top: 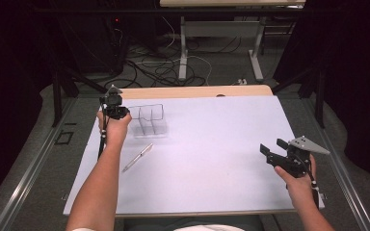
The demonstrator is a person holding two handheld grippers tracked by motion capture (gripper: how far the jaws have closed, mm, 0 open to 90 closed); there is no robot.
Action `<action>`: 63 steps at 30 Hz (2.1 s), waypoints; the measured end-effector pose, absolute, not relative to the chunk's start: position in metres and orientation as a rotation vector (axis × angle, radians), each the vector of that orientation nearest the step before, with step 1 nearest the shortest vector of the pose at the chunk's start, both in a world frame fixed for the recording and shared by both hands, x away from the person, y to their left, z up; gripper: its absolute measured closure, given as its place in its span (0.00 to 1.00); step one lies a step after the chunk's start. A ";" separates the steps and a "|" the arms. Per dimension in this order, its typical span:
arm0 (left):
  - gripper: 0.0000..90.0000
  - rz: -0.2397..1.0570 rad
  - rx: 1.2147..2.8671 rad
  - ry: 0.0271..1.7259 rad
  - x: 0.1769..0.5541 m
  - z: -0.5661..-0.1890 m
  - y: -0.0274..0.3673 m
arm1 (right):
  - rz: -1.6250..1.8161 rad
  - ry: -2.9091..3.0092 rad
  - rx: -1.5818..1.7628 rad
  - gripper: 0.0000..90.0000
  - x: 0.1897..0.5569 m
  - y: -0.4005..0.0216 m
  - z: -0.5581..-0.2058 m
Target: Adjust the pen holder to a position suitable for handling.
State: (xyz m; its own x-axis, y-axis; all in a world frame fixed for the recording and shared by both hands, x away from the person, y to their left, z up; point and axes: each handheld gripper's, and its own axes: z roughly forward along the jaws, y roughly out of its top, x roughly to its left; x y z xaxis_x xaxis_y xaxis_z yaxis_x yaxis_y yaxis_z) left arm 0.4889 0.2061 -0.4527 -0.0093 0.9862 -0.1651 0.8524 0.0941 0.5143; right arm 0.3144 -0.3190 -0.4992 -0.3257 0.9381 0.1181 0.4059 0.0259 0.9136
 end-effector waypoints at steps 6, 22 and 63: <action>0.98 0.355 1.801 1.889 0.486 -0.452 0.188 | 1.282 1.766 1.365 0.30 0.314 -0.319 -0.499; 0.98 0.260 1.839 1.796 0.479 -0.451 0.121 | 1.289 1.770 1.357 0.30 0.314 -0.321 -0.500; 0.89 0.232 1.848 1.668 0.460 -0.456 0.076 | 1.286 1.772 1.371 0.30 0.314 -0.321 -0.499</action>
